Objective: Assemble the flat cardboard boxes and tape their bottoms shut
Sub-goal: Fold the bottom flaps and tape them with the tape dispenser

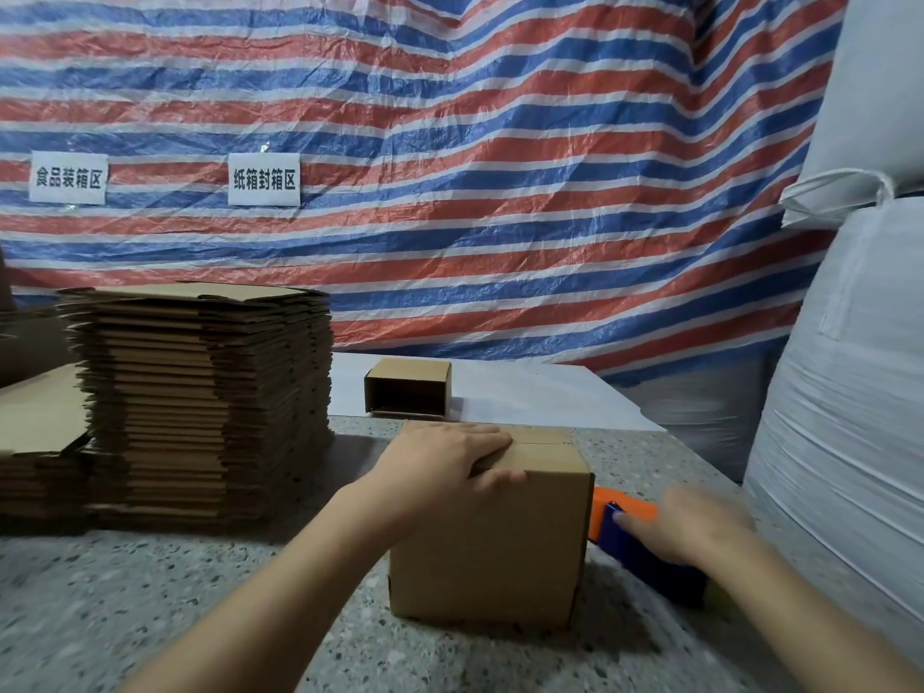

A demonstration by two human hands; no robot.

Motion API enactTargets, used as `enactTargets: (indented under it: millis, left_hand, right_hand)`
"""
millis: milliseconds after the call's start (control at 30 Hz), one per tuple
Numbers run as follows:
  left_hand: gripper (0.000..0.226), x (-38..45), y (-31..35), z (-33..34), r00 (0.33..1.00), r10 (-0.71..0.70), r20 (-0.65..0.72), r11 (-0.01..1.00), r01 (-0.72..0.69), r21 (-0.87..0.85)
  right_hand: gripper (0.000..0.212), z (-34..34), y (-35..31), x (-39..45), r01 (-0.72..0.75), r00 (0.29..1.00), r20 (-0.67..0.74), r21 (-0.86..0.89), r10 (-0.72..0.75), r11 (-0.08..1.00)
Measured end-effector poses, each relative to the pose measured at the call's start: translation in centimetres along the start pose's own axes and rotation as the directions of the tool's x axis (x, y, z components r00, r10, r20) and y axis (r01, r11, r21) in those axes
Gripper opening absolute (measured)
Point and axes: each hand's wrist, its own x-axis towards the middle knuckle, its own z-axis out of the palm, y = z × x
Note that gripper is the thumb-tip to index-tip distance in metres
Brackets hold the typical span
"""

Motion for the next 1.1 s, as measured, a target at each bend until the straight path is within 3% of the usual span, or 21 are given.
enactTargets:
  millis: [133,233,300,367,433,533,633,733,833,900,1000,1100]
  left_hand:
    - [0.063,0.0,0.0,0.1,1.0,0.001,0.022,1.0,0.0,-0.008]
    - [0.062,0.0,0.1,-0.1,0.999,0.004,0.037,1.0,-0.004,-0.022]
    - [0.062,-0.1,0.1,-0.1,0.999,-0.004,0.034,1.0,0.005,-0.02]
    - [0.062,-0.2,0.2,-0.1,0.999,-0.003,0.037,1.0,0.004,-0.025]
    - [0.062,-0.1,0.2,-0.1,0.999,0.002,0.041,1.0,-0.001,-0.031]
    - [0.067,0.0,0.0,-0.2,0.998,-0.02,0.052,0.999,0.022,-0.036]
    - [0.064,-0.2,-0.1,-0.4,0.994,-0.073,0.076,0.994,0.079,-0.076]
    - [0.045,0.0,0.4,-0.8,0.978,-0.186,0.098,0.951,0.204,-0.232]
    - [0.03,0.1,0.5,-1.5,0.953,-0.271,0.137,0.869,0.304,-0.39]
    - [0.025,0.0,0.2,-1.6,0.939,-0.308,0.155,0.758,0.341,-0.557]
    - [0.024,0.3,-0.5,-2.0,0.892,-0.417,0.174,0.381,0.345,-0.858]
    - [0.041,1.2,-0.9,-3.4,0.786,-0.567,0.247,0.012,0.307,-0.952]
  right_hand:
    - [0.06,2.5,-0.4,-0.6,0.038,0.999,0.021,0.007,-0.038,0.999]
    - [0.044,3.5,-0.5,-0.6,0.074,0.996,-0.057,0.061,-0.071,0.995]
    - [0.043,3.7,-0.2,-0.2,0.097,0.99,-0.106,0.071,-0.089,0.993]
    - [0.045,2.7,0.3,0.4,0.13,0.979,-0.179,0.196,-0.095,0.972]
    - [0.047,-0.4,0.8,0.9,0.199,0.957,-0.283,0.474,-0.065,0.858]
    - [0.051,-7.6,1.1,0.9,0.287,0.946,-0.323,0.833,-0.004,0.473]
    - [0.066,-13.4,-0.2,0.0,0.28,0.937,-0.22,0.938,-0.271,0.206]
    - [0.078,-15.7,-2.7,-0.3,0.235,0.854,-0.141,0.963,-0.501,0.131]
    - [0.076,-16.2,-5.1,-0.1,0.251,0.801,-0.074,0.943,-0.595,0.219]
    - [0.076,-16.2,-6.0,0.3,0.253,0.794,-0.026,0.923,-0.608,0.291]
    - [0.077,-16.2,-6.6,0.9,0.243,0.797,0.013,0.909,-0.604,0.34]
    - [0.076,-16.6,-6.9,0.9,0.268,0.763,0.031,0.893,-0.645,0.361]
